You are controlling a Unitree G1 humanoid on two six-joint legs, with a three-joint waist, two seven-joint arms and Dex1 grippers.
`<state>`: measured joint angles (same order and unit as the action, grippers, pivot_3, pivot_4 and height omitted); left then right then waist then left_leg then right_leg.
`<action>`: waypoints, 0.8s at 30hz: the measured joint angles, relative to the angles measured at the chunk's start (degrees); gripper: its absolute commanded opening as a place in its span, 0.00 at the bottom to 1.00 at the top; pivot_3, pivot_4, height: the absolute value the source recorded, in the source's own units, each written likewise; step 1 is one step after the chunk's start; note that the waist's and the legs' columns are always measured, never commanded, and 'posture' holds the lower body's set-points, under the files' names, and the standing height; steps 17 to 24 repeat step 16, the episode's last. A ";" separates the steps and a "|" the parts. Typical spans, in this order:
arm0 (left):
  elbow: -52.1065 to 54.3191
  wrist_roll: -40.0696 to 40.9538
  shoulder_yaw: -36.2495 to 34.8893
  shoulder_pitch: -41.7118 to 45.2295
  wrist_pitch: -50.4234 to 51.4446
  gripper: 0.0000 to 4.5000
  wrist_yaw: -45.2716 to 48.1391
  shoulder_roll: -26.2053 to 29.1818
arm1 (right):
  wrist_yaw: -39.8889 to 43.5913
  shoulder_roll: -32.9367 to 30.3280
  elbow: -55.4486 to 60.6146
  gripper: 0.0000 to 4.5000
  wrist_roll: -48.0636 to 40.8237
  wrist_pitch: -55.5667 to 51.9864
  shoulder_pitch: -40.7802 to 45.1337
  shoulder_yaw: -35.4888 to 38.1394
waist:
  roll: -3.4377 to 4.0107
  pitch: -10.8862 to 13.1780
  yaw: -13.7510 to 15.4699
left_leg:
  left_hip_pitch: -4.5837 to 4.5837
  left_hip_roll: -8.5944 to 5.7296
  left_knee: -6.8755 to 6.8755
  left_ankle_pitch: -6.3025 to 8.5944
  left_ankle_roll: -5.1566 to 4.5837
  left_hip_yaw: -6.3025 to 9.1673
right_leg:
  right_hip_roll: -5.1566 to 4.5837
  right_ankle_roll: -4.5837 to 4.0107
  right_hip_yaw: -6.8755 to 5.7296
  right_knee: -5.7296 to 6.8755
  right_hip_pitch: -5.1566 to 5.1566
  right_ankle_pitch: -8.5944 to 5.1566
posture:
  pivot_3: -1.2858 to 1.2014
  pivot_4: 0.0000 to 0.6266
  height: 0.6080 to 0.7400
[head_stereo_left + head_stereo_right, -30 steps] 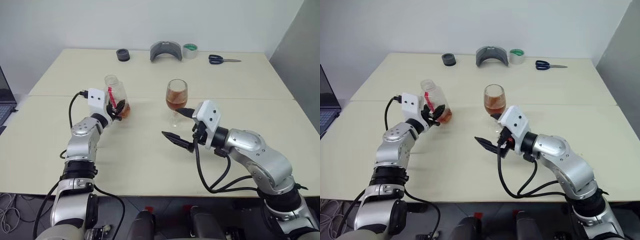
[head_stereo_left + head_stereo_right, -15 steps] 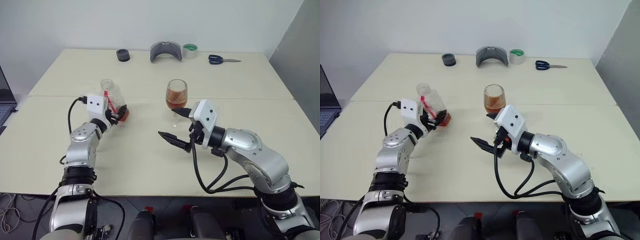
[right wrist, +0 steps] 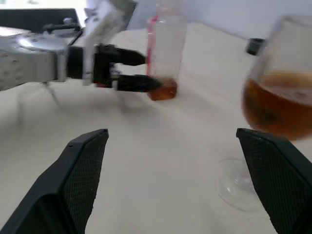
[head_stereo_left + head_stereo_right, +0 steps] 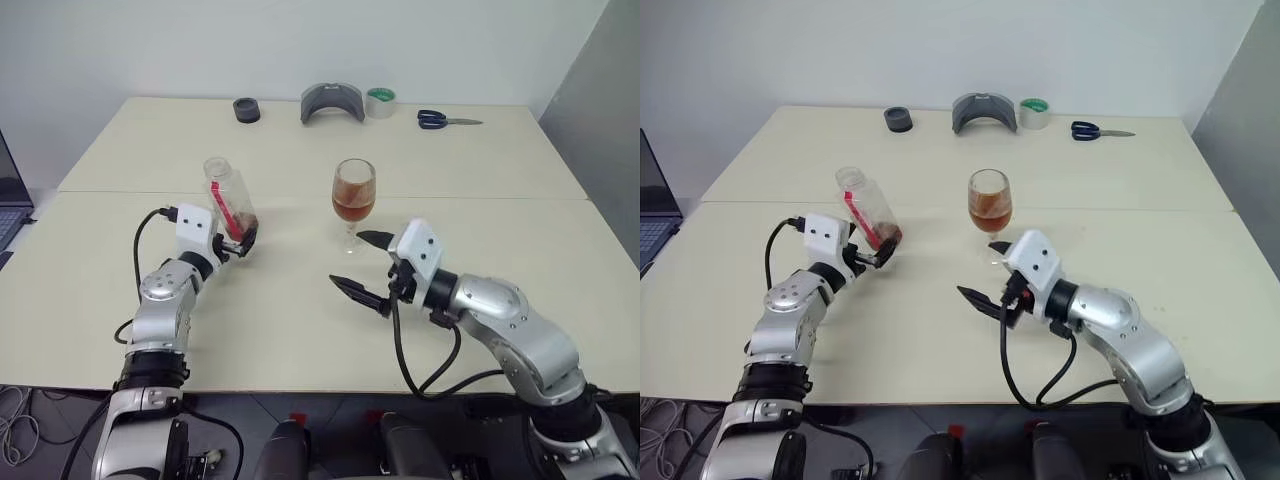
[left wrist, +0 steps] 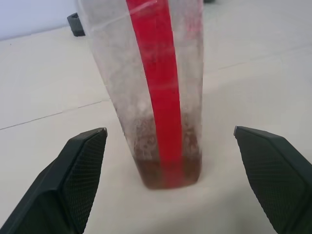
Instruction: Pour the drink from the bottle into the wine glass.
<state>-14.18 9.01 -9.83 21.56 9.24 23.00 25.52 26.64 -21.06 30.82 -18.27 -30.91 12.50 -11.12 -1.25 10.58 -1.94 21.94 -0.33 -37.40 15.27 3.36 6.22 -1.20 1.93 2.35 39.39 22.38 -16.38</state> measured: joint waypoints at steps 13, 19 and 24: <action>16.78 2.61 -3.05 -13.48 4.02 1.00 -3.87 -4.17 | -9.15 8.20 -11.65 1.00 8.44 18.23 -11.07 4.79 | 0.01 -0.02 0.01 | -0.20 -0.01 0.32 -0.01 0.01 -0.08 | 0.06 0.00 0.01 -0.21 -0.09 0.00 | 0.52 0.24 1.00; 17.51 2.61 -3.16 -14.30 3.89 1.00 -4.85 -4.79 | -9.52 8.50 -13.31 1.00 9.10 19.69 -10.54 5.74 | 0.01 -0.02 0.03 | -0.19 -0.01 0.35 -0.01 0.01 -0.09 | 0.06 0.00 0.01 -0.28 -0.10 0.00 | 0.52 0.24 1.00; 17.51 2.61 -3.16 -14.30 3.89 1.00 -4.85 -4.79 | -9.52 8.50 -13.31 1.00 9.10 19.69 -10.54 5.74 | 0.01 -0.02 0.03 | -0.19 -0.01 0.35 -0.01 0.01 -0.09 | 0.06 0.00 0.01 -0.28 -0.10 0.00 | 0.52 0.24 1.00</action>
